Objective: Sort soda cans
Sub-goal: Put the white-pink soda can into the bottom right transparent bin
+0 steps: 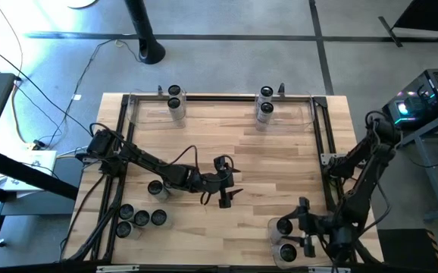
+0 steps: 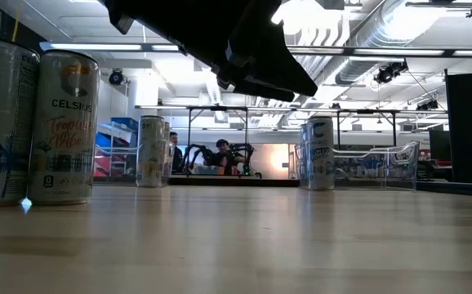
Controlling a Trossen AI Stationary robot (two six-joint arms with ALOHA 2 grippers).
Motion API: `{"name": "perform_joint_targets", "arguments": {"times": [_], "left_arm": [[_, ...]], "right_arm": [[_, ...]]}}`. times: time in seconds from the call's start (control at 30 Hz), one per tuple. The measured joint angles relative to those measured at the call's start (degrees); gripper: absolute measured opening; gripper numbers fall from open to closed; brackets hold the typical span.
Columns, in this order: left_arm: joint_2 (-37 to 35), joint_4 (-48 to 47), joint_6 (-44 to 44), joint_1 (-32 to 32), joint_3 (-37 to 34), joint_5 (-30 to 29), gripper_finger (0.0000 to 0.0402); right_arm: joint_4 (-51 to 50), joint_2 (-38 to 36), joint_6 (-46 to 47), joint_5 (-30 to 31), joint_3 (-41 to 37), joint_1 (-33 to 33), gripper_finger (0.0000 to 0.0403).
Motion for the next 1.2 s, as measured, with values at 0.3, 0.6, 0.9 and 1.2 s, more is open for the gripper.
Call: {"name": "perform_joint_targets", "arguments": {"times": [0.3, 0.6, 0.9, 1.2], "left_arm": [[0.0, 0.0, 0.6, 0.0, 0.0, 0.0, 0.0310], [0.0, -0.1, 0.6, 0.0, 0.0, 0.0, 0.0310], [0.0, -0.5, 0.6, 0.0, 0.0, 0.0, 0.0310], [0.0, -0.5, 0.6, 0.0, 0.0, 0.0, 0.0310]], "right_arm": [[0.1, -5.8, -3.3, 0.4, 0.0, 0.1, 0.0276], [0.1, -3.9, -4.3, 0.3, 0.0, 0.0, 0.0277], [-0.1, -0.7, -1.5, 0.1, 0.0, -0.3, 0.0277], [-0.1, 0.6, -1.4, -4.1, 0.0, -4.0, 0.0278]]}}
